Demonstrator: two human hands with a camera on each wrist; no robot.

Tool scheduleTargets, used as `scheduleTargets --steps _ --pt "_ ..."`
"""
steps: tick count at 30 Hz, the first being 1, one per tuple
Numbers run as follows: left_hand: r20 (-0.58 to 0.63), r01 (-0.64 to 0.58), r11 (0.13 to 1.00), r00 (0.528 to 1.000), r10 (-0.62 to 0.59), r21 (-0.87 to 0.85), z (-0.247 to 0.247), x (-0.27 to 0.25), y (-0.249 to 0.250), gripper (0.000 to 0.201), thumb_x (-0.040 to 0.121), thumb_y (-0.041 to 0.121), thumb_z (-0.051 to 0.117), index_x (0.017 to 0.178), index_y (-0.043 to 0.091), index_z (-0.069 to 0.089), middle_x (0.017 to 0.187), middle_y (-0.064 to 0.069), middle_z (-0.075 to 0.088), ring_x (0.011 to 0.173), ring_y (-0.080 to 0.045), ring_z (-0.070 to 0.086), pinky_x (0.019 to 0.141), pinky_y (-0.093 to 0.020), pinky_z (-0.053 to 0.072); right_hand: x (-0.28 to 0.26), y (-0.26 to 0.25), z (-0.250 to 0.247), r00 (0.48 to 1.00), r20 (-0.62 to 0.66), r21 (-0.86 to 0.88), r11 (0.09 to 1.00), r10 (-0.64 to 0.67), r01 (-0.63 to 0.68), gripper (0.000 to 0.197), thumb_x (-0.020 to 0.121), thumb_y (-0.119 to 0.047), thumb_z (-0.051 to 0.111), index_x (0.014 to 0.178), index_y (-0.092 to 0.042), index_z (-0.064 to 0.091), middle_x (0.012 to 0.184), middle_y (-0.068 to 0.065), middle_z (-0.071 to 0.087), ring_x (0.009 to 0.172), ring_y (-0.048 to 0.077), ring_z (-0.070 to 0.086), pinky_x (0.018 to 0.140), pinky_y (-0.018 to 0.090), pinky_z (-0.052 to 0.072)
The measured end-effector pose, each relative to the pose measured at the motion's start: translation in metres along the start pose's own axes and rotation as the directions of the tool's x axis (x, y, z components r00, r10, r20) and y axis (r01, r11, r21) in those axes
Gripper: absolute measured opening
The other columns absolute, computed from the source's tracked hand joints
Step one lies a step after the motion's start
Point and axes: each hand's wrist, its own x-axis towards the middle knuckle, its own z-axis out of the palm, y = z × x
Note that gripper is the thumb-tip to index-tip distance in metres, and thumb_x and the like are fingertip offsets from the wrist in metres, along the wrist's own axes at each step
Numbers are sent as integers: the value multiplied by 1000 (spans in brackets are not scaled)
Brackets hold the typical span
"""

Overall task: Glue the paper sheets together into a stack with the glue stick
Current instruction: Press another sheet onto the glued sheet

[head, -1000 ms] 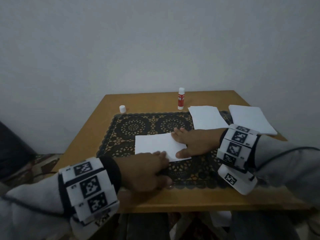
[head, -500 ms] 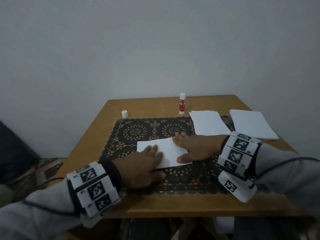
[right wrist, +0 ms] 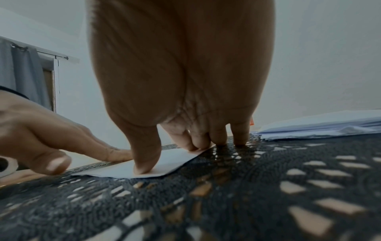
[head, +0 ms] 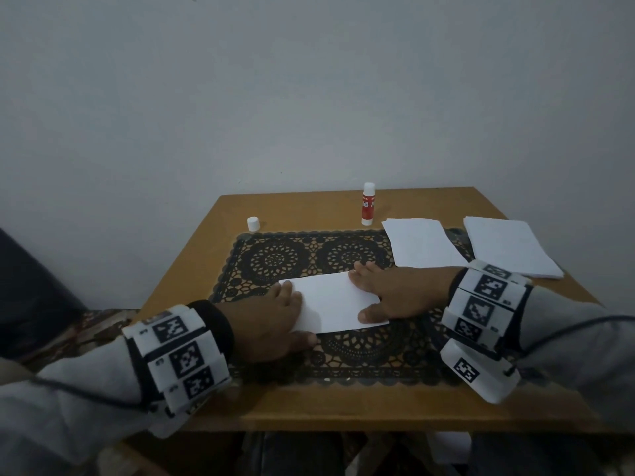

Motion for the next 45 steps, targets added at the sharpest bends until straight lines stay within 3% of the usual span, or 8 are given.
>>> scheduleTargets --steps 5,13,20,25,30,35,40,45 --pt "13 -104 994 994 105 -40 -3 -2 12 81 96 59 25 151 12 -11 157 -6 -19 147 -18 -10 121 -36 7 1 0 1 1000 -11 4 1000 0 0 84 99 -50 42 154 -12 -8 161 5 -16 150 20 -8 119 34 7" --pt "-43 36 999 998 -37 -15 -6 15 -10 81 97 58 23 151 5 -8 158 -12 -14 147 -24 -6 120 -39 10 1 0 0 1000 -11 15 1000 11 -11 84 98 -50 43 155 -13 -8 161 4 -16 150 19 -7 119 32 6" --pt "2 -154 988 988 154 -28 -10 6 24 77 97 58 27 152 16 -7 159 -2 -15 147 -16 -6 121 -41 9 0 -2 1 1000 -11 6 1000 12 -12 84 99 -48 43 154 -11 -8 161 6 -15 149 20 -8 119 32 6" --pt "-51 -12 999 999 15 49 -29 30 11 80 97 57 28 152 9 -5 160 -8 -8 148 -21 3 120 -37 12 -2 -3 0 1000 -8 6 1000 14 -14 84 99 -47 43 154 -11 -8 161 6 -15 150 20 -7 119 33 7" --pt "-4 -82 996 997 82 29 -29 23 32 82 95 58 34 153 11 -1 160 -7 -7 147 -22 9 118 -35 13 -2 -2 -1 1000 -13 1 1000 5 -5 84 99 -47 43 154 -10 -8 161 8 -15 150 23 -7 120 35 8" --pt "-48 45 999 998 -45 -7 -29 27 10 82 96 58 29 152 7 -6 160 -10 -9 148 -22 3 120 -36 11 0 -2 1 1000 -4 -1 1000 5 -5 83 99 -48 42 154 -11 -9 161 7 -16 149 21 -8 119 34 7" --pt "23 -113 994 993 113 -1 -12 0 31 83 94 61 30 153 12 -3 159 -7 -11 147 -22 6 120 -38 14 2 0 1 1000 -8 -1 1000 3 -3 84 99 -49 41 154 -10 -9 161 7 -16 150 22 -7 119 34 9" --pt "3 24 1000 1000 -24 6 -10 2 10 84 95 60 26 151 6 -6 159 -13 -11 148 -24 3 120 -38 13 1 -2 1 1000 -4 3 1000 6 -6 84 99 -49 41 154 -11 -9 161 6 -17 150 21 -8 119 35 8"
